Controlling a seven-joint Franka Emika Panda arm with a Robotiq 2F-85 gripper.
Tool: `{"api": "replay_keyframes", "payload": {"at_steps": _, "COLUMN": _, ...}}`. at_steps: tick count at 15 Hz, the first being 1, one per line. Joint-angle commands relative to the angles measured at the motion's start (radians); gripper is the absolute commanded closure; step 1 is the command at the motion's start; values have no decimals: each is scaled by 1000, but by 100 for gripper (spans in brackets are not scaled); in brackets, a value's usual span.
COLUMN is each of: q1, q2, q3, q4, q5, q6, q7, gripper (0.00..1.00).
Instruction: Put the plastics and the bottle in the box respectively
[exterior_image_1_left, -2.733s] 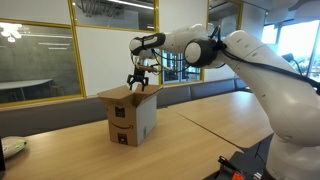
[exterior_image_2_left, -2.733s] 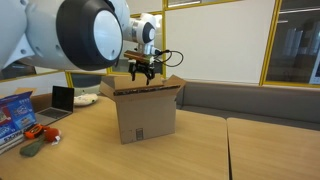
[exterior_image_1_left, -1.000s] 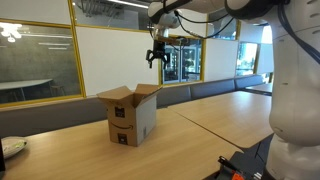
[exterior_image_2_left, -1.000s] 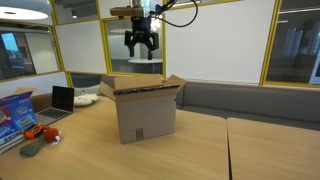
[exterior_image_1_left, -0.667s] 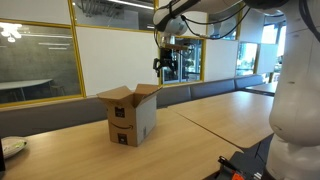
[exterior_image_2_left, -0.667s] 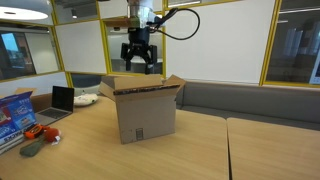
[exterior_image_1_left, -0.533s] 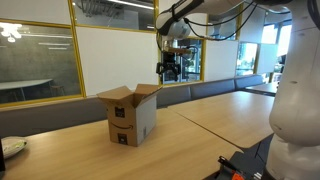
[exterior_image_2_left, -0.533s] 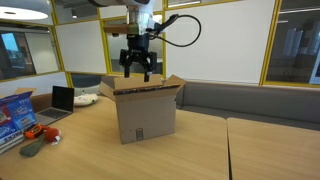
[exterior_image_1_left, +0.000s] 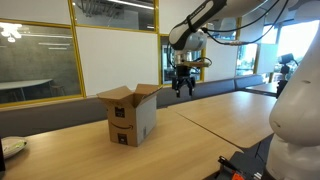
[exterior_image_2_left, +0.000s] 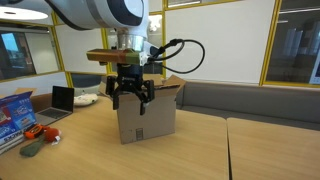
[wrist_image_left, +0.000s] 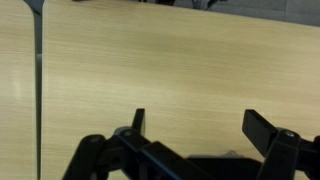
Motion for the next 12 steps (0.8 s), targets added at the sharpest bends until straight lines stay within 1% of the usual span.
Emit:
{"api": "replay_keyframes", "payload": {"at_steps": 1, "q1": 9, "q2": -168, "q3": -10, "q4": -155, "q5": -54, "q6": 48, "q7": -75, "gripper": 0}}
{"api": "replay_keyframes", "payload": {"at_steps": 5, "q1": 12, "q2": -293, "q3": -10, "q4": -246, "q5": -93, "q6": 66, "q7": -99, "gripper": 0}}
{"api": "replay_keyframes", "payload": {"at_steps": 7, "q1": 13, "q2": -348, "q3": -15, "q4": -283, "q5": -86, "q6": 67, "q7": -102, "gripper": 0}}
{"api": "replay_keyframes", "payload": {"at_steps": 8, "q1": 13, "q2": -371, "q3": -22, "q4": -298, "q5": -63, "q6": 58, "q7": -92, "gripper": 0}}
{"api": "replay_keyframes", "payload": {"at_steps": 9, "q1": 13, "q2": -288, "q3": -13, "q4": -238, "q5": -78, "q6": 31, "q7": -81, "gripper": 0}}
{"api": "replay_keyframes", "payload": {"at_steps": 12, "q1": 12, "q2": -342, "q3": -17, "q4": -276, "q5": -77, "q6": 31, "q7": -81, "gripper": 0}}
